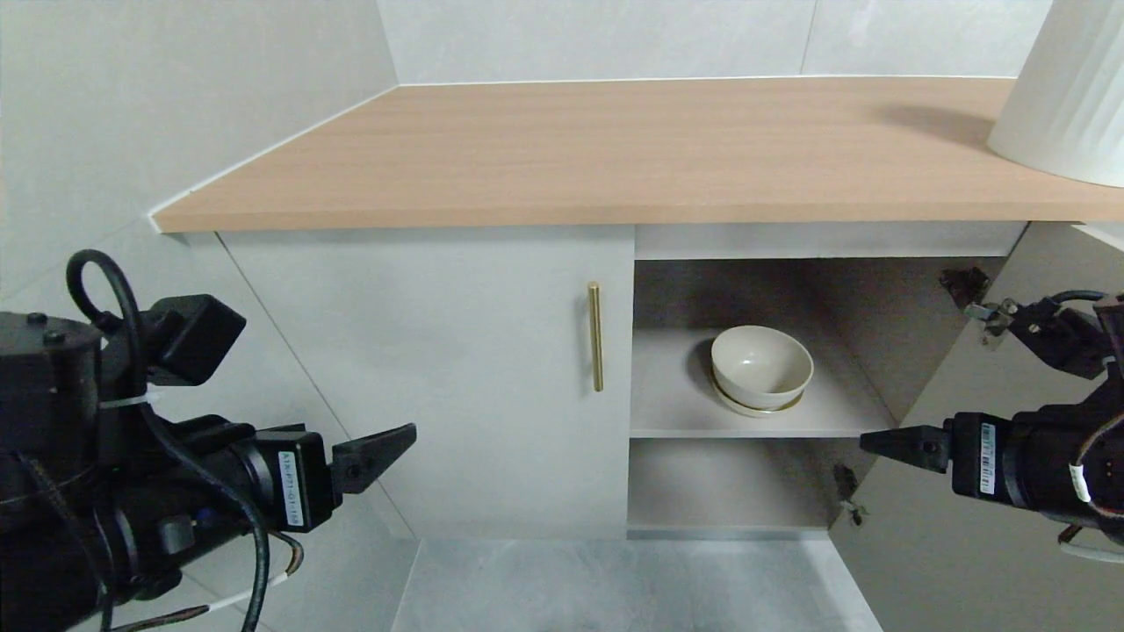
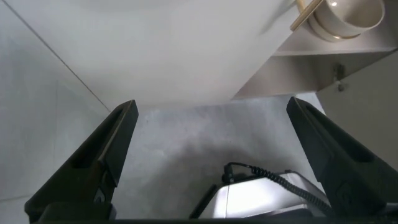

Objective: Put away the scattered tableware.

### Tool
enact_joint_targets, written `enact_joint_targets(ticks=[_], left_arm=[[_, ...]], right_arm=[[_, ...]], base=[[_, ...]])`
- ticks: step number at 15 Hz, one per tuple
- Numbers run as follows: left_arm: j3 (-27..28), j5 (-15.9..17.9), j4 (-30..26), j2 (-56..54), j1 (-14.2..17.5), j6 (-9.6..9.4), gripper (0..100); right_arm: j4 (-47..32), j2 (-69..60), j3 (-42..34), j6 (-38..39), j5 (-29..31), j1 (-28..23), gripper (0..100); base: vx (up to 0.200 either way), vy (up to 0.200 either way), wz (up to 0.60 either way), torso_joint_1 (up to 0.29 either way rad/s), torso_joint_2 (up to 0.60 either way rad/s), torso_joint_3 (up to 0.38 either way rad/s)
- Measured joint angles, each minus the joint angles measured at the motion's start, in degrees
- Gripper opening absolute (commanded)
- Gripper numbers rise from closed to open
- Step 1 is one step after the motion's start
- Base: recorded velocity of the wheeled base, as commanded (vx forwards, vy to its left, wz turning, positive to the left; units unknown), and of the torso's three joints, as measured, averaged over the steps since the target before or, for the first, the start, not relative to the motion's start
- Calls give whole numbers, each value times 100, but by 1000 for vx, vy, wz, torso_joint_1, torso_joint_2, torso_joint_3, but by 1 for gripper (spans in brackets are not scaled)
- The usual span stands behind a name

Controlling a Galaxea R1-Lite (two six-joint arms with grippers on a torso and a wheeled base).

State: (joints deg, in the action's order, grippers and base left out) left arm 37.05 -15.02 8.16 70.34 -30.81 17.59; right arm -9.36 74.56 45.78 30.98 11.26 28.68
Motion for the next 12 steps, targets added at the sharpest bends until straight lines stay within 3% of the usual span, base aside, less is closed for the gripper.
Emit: enact_joint_targets(ticks=[12], left_arm=[[-54, 18, -9, -223, -17, -2, 100]], right_arm=[[28, -149, -182, 2, 23, 74, 100]], base=[[-200, 0, 0, 4, 2, 5]])
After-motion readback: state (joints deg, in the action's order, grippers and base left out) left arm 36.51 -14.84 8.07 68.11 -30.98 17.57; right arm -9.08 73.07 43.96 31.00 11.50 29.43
